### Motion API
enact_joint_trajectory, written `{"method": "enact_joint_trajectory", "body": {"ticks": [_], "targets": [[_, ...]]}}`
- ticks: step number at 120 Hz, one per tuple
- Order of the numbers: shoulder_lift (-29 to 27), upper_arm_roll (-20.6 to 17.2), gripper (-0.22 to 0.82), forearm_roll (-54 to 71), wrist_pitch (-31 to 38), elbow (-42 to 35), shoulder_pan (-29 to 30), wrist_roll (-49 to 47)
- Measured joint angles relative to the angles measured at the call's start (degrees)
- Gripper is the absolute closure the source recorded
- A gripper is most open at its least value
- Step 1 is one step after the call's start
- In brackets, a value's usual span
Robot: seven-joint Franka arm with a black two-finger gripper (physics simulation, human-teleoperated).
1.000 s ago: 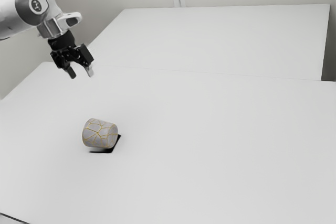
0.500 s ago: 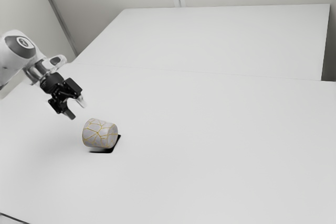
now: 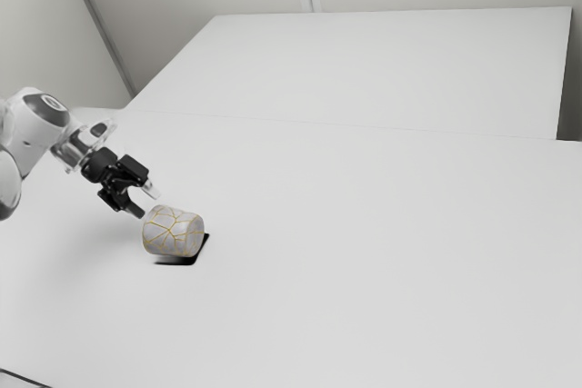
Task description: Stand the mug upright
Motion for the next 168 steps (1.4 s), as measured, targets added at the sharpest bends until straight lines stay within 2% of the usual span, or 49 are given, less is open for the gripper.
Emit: {"method": "enact_joint_trajectory", "body": {"ticks": [52, 70, 96, 118, 152, 168], "targets": [[-2.91, -0.03, 0.02, -1.47, -0.02, -5.87, -1.03, 4.19], [-3.01, -0.03, 0.06, -2.74, -0.51, -7.24, -1.35, 4.31], [-3.61, -0.03, 0.25, -3.79, -0.81, -7.40, -1.76, 3.98], [-3.82, -0.03, 0.45, -4.39, -0.87, -7.12, -3.01, 3.70], [-4.19, -0.38, 0.68, -5.07, -0.76, -7.09, -4.52, 2.89], [-4.48, -0.40, 0.73, -5.01, -0.67, -7.07, -4.53, 2.62]]}}
